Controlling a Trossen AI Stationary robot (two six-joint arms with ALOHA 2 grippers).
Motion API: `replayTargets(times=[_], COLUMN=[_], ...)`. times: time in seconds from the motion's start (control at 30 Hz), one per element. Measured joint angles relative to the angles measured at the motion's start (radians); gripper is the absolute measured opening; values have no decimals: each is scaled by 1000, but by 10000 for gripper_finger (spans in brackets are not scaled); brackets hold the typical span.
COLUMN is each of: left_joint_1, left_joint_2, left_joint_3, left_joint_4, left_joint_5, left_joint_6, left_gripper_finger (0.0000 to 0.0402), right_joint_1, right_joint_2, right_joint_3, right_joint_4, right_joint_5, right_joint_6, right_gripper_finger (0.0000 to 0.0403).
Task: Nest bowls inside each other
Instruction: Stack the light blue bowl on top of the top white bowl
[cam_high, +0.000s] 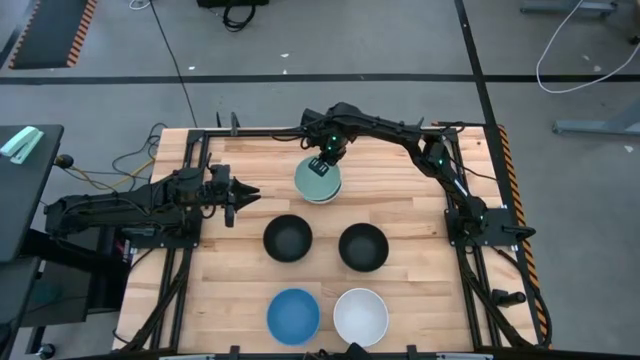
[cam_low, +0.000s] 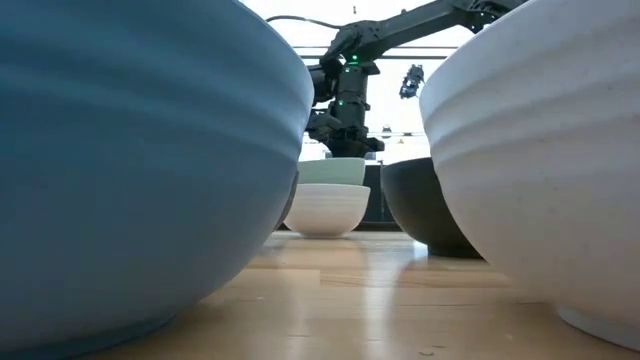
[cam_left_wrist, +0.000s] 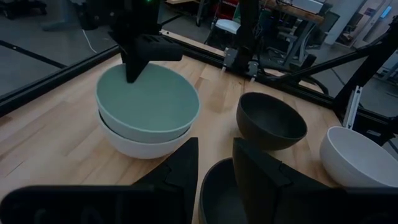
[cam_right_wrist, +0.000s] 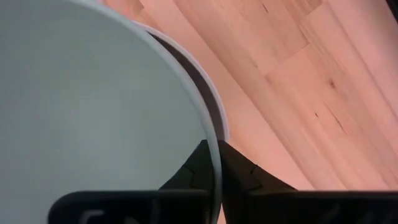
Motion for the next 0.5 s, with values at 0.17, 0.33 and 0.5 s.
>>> replayTargets(times=[0.17,0.33,0.5], left_joint_1=[0,0,0], left_joint_2=[0,0,0], left_joint_3=[0,0,0], left_joint_4=[-8,-9,-12], left_joint_5=[0,0,0], left_joint_6=[0,0,0], left_gripper_finger=[107,107,107], right_joint_1=[0,0,0], right_joint_2=[0,0,-3], right_joint_3=[0,0,-1], right_joint_4=[0,0,1], right_joint_5=[0,-2,-1], right_joint_6=[0,-1,-2], right_gripper_finger=[48,60,62])
